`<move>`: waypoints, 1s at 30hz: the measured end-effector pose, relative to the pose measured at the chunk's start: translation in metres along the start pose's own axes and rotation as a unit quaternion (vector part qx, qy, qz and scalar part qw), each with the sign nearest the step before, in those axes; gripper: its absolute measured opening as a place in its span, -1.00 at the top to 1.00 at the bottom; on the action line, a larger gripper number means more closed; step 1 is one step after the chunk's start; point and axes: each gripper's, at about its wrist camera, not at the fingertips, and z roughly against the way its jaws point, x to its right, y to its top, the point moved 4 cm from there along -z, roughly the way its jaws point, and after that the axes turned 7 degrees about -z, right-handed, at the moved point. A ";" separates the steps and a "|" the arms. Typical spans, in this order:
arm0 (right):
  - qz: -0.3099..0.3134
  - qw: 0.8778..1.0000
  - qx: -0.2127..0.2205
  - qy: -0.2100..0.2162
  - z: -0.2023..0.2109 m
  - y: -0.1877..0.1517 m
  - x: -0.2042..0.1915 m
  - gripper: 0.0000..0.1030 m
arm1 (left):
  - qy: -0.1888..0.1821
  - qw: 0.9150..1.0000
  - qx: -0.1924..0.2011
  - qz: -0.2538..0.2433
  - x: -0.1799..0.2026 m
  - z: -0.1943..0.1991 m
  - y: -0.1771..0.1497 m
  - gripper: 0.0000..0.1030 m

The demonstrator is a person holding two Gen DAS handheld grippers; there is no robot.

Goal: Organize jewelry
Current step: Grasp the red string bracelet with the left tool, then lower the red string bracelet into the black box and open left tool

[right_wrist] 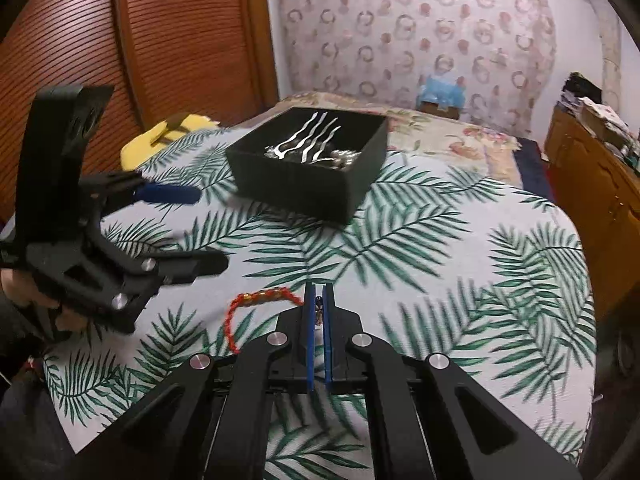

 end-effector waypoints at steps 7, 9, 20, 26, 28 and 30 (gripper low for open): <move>-0.014 1.000 0.007 -0.013 0.005 -0.002 0.016 0.92 | -0.014 0.999 -0.018 -0.031 0.022 -0.009 0.000 -0.40; -0.016 1.000 0.008 -0.014 0.005 -0.004 0.018 0.92 | -0.018 0.999 -0.023 -0.037 0.026 -0.012 0.000 -0.28; -0.021 1.000 0.004 -0.007 0.000 -0.009 0.022 0.92 | -0.018 0.996 -0.044 -0.070 0.042 -0.022 -0.007 0.50; -0.021 1.000 0.004 -0.008 -0.003 -0.008 0.021 0.92 | -0.004 0.997 -0.033 -0.064 0.038 -0.016 -0.006 0.87; -0.020 1.000 0.004 -0.008 -0.003 -0.007 0.021 0.92 | -0.005 0.998 -0.027 -0.056 0.033 -0.012 -0.003 0.88; -0.018 1.000 0.005 -0.008 -0.004 -0.004 0.021 0.92 | 0.000 0.999 -0.019 -0.049 0.027 -0.007 0.001 0.87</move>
